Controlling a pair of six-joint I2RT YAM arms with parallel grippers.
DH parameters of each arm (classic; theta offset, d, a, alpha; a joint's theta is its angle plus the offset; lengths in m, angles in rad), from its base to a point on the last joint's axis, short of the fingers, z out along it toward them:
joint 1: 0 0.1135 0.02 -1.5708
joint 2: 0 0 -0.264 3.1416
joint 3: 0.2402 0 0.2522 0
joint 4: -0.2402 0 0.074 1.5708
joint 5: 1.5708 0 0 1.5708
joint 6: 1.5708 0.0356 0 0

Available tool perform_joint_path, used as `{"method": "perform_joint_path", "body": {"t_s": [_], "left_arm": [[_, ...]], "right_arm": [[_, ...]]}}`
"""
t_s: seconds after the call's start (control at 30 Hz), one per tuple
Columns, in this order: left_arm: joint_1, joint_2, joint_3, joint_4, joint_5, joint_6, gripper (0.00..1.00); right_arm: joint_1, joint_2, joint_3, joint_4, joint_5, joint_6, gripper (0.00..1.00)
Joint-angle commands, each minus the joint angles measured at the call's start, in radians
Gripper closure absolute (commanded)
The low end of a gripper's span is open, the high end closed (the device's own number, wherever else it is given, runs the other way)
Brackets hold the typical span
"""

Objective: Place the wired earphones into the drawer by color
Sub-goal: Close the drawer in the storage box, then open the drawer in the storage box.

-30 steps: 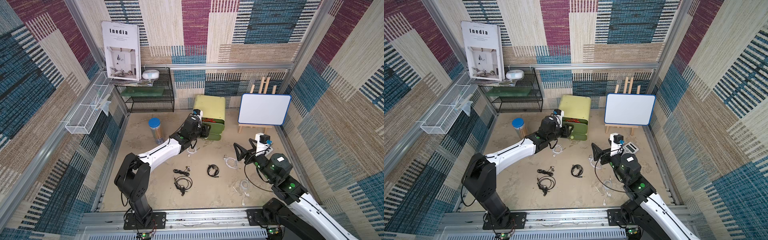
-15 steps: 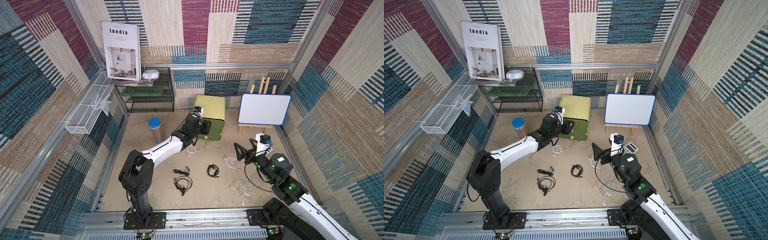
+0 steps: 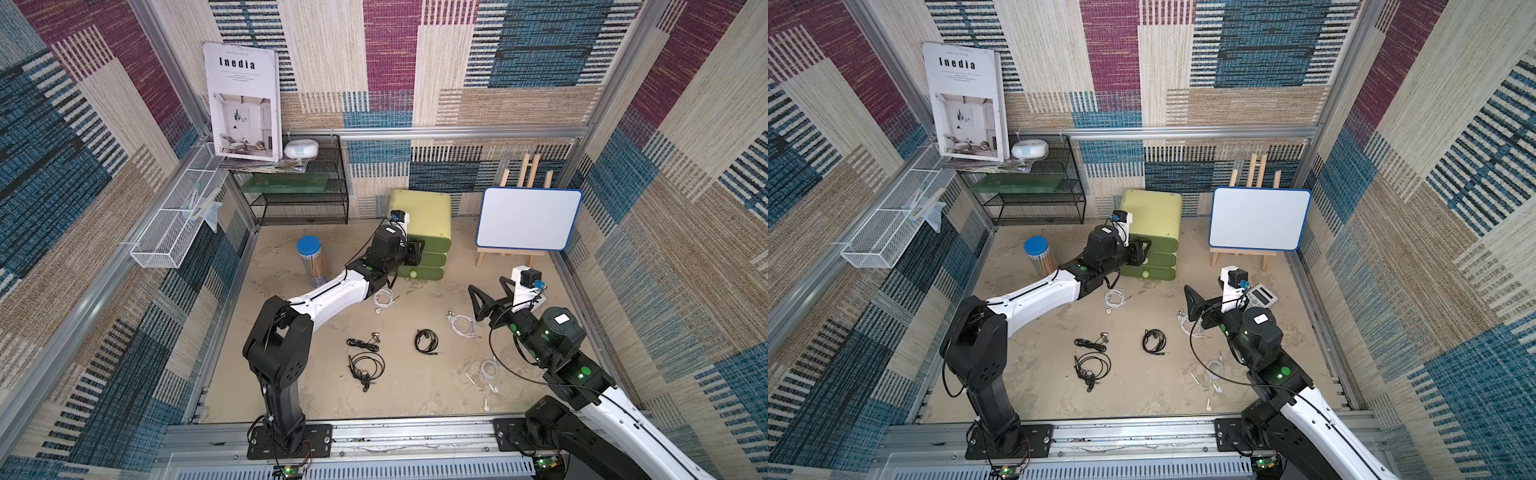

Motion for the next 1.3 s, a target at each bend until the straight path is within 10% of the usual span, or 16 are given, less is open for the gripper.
{"method": "perform_joint_path", "body": {"t_s": [0.0,0.57,1.27], "left_arm": [[0.002,-0.028,-0.020,0.022,0.026,0.000,0.52],[0.002,-0.203,-0.233,-0.081,0.061,-0.118,0.35],[0.002,0.029,-0.168,0.090,-0.016,-0.190,0.44]], "right_arm": [[0.000,0.003,-0.004,-0.003,0.010,0.006,0.01],[0.000,0.048,-0.006,-0.010,0.051,0.052,0.01],[0.001,0.014,-0.030,-0.005,0.085,0.043,0.00]]}}
